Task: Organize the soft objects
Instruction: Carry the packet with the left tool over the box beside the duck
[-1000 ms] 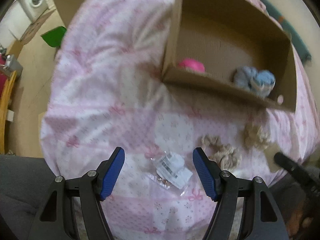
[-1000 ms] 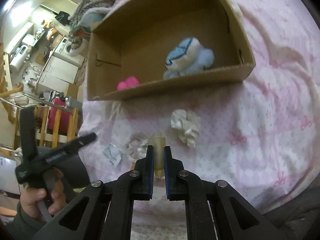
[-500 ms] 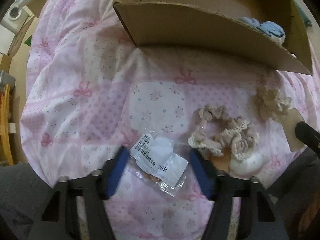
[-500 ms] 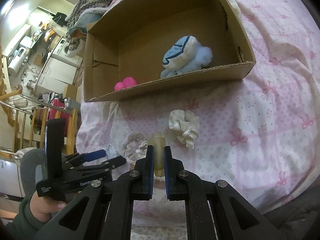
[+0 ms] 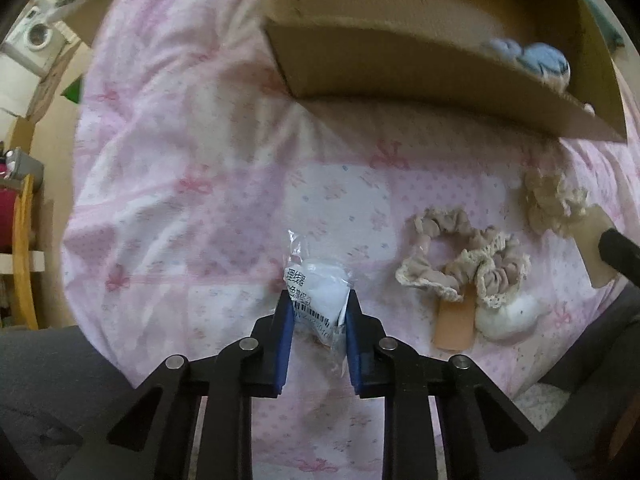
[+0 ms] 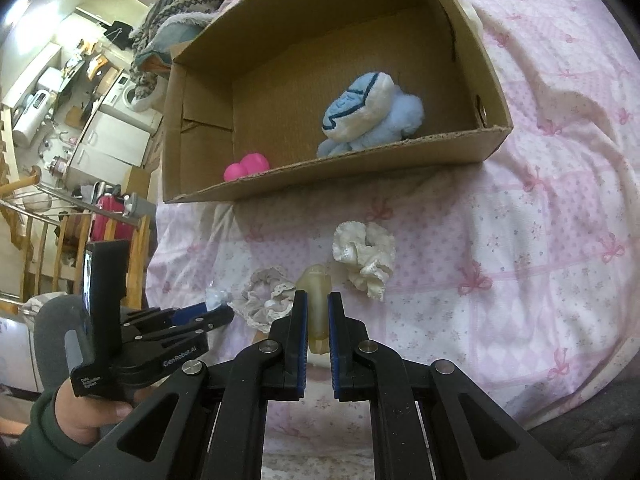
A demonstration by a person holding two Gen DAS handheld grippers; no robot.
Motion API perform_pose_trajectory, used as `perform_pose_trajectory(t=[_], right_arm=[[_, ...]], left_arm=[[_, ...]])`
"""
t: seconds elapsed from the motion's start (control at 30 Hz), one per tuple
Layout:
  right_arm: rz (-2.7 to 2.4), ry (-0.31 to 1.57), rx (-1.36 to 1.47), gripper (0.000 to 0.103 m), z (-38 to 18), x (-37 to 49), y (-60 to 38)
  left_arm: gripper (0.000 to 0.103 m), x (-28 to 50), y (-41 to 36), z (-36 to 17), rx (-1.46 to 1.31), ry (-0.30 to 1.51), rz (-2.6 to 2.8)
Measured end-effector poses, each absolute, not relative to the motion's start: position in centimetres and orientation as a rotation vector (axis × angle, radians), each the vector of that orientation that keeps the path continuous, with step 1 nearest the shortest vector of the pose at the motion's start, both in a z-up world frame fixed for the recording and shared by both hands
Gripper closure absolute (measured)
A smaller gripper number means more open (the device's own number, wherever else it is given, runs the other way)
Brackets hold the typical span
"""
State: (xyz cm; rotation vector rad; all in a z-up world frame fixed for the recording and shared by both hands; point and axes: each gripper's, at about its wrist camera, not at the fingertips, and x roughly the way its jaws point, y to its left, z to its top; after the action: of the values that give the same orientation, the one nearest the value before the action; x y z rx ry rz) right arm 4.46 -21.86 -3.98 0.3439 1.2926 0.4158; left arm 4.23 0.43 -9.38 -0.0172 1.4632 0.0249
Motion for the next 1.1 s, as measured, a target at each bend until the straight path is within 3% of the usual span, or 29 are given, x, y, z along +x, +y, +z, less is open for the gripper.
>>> perform_pose_trajectory(t=[0.6,1.1], right_arm=[[0.453,1.208,0.372,0.092,-2.0,3.7,-22.7],[0.54,1.047,0.549,0.092,4.7,6.0,-25.1]], left_arm=[[0.082,3.1,2.8,-1.4,-0.084,1.144,0.134],[0.082,7.2,0.5,6.6,-0.075,0.993,0.011]])
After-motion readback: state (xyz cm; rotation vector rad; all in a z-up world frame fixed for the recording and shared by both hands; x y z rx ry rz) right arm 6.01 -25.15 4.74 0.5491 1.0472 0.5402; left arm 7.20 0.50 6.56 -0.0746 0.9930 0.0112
